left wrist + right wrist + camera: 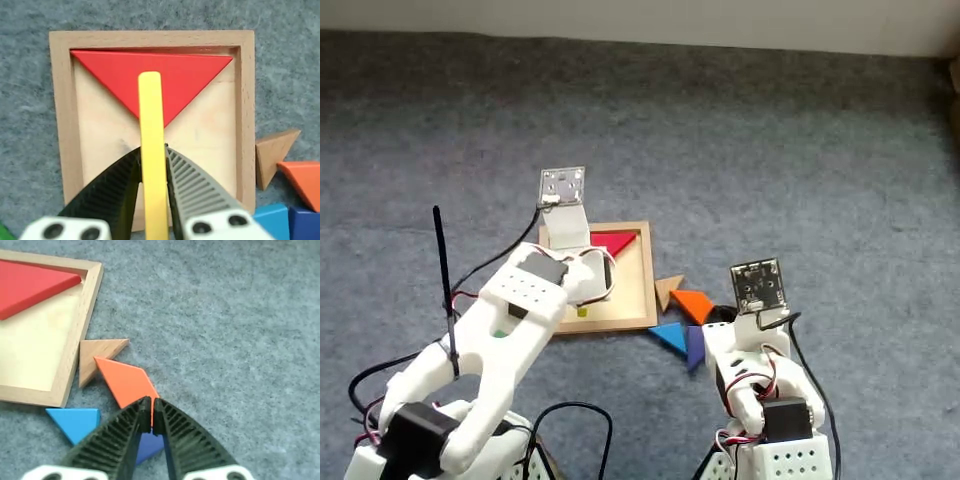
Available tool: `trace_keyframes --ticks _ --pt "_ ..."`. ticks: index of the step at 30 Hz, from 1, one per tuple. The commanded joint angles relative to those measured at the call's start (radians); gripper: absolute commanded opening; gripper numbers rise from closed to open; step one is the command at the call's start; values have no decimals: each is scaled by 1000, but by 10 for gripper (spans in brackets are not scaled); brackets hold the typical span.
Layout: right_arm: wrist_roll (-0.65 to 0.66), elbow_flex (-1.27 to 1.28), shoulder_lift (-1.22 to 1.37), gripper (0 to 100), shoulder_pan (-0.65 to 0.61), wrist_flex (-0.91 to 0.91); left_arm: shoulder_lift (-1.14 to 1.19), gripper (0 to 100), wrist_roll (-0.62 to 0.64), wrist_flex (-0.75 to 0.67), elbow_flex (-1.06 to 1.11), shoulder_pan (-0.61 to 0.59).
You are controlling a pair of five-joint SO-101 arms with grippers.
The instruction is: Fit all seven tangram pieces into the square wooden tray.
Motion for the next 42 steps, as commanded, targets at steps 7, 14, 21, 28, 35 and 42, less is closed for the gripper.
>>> trace_keyframes --ticks 7,14,21,28,35,42 --pt "-3 136 -13 22 10 -5 1 222 117 -11 -7 -53" --pt "-3 136 -13 22 10 -5 44 171 118 -6 -33 -56" --pt "-3 136 -13 22 10 -5 -7 172 115 207 -130 -102" --pt "-3 136 -13 22 10 -5 -153 172 114 327 -136 -133" --pt "-3 136 -13 22 10 -5 -208 168 117 292 -84 -122" --pt "-3 136 -13 22 10 -5 -208 168 110 189 22 -13"
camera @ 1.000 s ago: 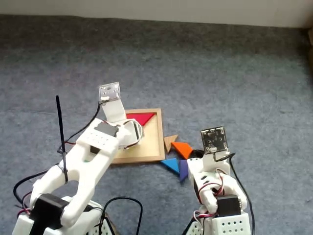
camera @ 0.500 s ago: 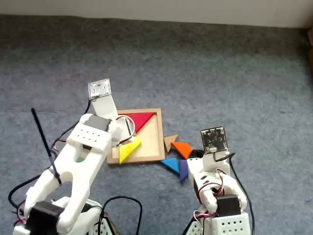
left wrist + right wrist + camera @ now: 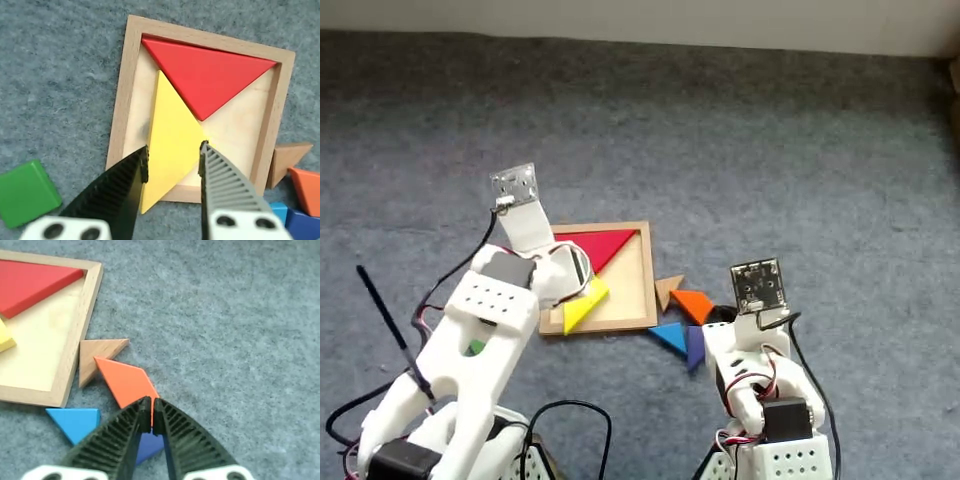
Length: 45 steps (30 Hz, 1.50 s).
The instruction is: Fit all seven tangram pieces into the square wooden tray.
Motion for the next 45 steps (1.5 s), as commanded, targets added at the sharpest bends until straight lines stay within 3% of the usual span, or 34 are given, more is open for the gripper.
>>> trace_keyframes --ticks 1,5,11,18,26,35,45 --pt "-3 136 -13 22 10 -5 -28 168 5 -29 15 117" --pt "-3 136 -13 22 10 -5 -28 168 3 -35 36 186" --pt "-3 136 -13 22 10 -5 -10 168 2 -34 39 193" --pt "-3 136 -13 22 10 -5 234 168 -28 -38 -61 191" --pt "-3 136 -13 22 10 -5 360 168 -28 -37 -185 36" --pt "-3 136 -13 22 10 -5 358 168 -28 -26 -220 28" --pt "-3 136 -13 22 10 -5 48 167 -31 390 -395 54"
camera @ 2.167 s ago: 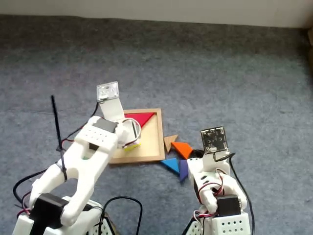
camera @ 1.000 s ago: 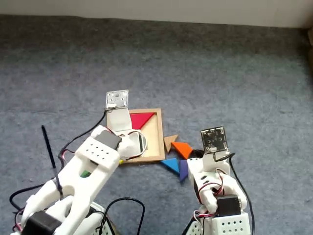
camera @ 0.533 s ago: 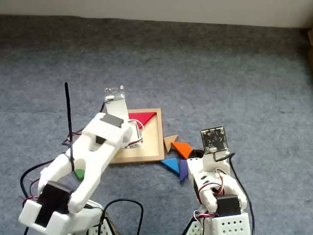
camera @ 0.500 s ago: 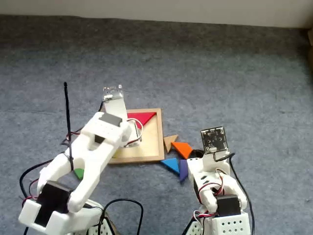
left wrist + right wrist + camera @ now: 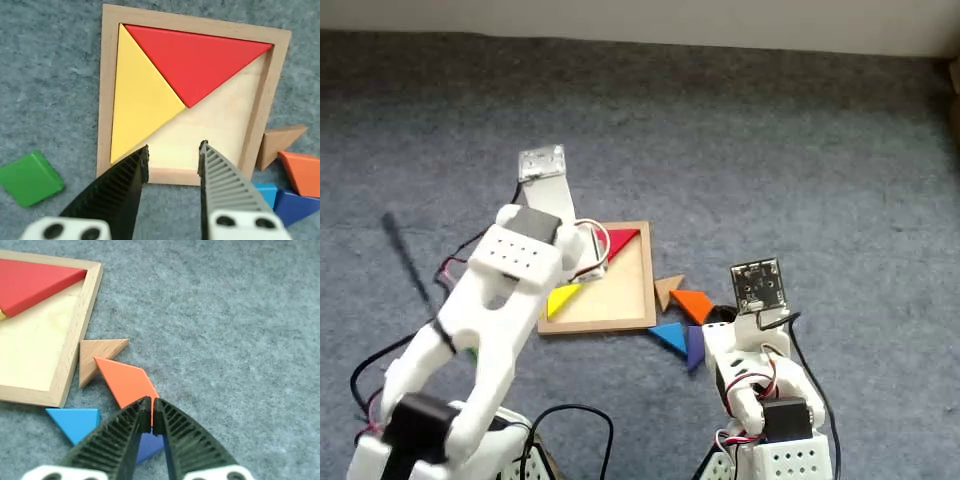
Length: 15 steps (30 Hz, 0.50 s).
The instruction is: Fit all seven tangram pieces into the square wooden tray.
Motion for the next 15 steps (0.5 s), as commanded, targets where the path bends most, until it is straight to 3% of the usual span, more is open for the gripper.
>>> trace_keyframes --ticks 1,5,7,15 --pt "-3 136 -13 22 10 -5 -220 167 -18 153 -56 13" --pt "-3 136 -13 22 10 -5 -371 171 -37 204 2 -5" --pt "-3 136 -13 22 10 -5 -421 172 -123 209 42 -59" --pt "-3 136 -13 22 10 -5 -440 173 -427 229 156 -414"
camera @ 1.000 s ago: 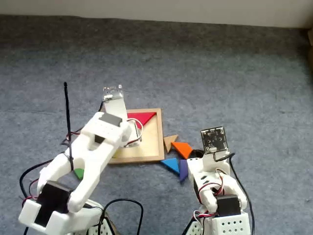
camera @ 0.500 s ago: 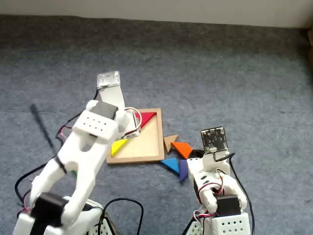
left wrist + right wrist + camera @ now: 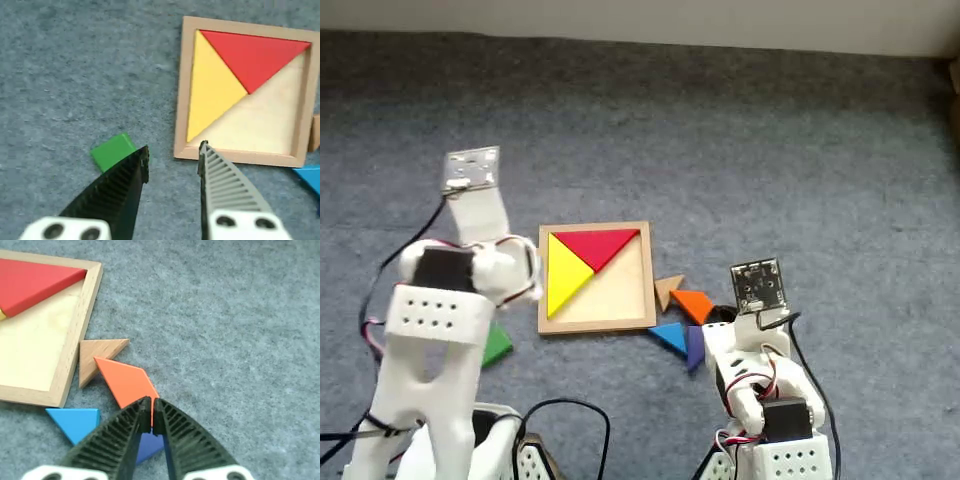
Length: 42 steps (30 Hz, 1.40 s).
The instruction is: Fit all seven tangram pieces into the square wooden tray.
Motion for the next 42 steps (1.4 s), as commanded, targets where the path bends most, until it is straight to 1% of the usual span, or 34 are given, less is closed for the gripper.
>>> trace_keyframes --ticks 1,4,7,9,11,14,18,20,31,34,39,42 --pt "-3 136 -13 22 10 -5 -22 173 -166 29 56 -173" --pt "-3 136 -13 22 10 -5 -22 193 -219 31 122 -239" --pt "-3 136 -13 22 10 -5 -22 300 -229 25 188 -297" --pt "-3 136 -13 22 10 -5 -22 362 -229 25 209 -358" --pt "-3 136 -13 22 10 -5 -22 377 -230 17 228 -387" --pt "-3 136 -13 22 10 -5 -2 353 -230 -57 303 -386" --pt "-3 136 -13 22 10 -5 82 328 -229 -224 414 -392" --pt "-3 136 -13 22 10 -5 133 314 -222 -287 429 -390" --pt "-3 136 -13 22 10 -5 398 190 -181 -302 289 -386" --pt "-3 136 -13 22 10 -5 433 129 -181 -302 249 -380" --pt "-3 136 -13 22 10 -5 438 6 -186 -296 193 -289" --pt "-3 136 -13 22 10 -5 438 5 -181 -293 145 -223"
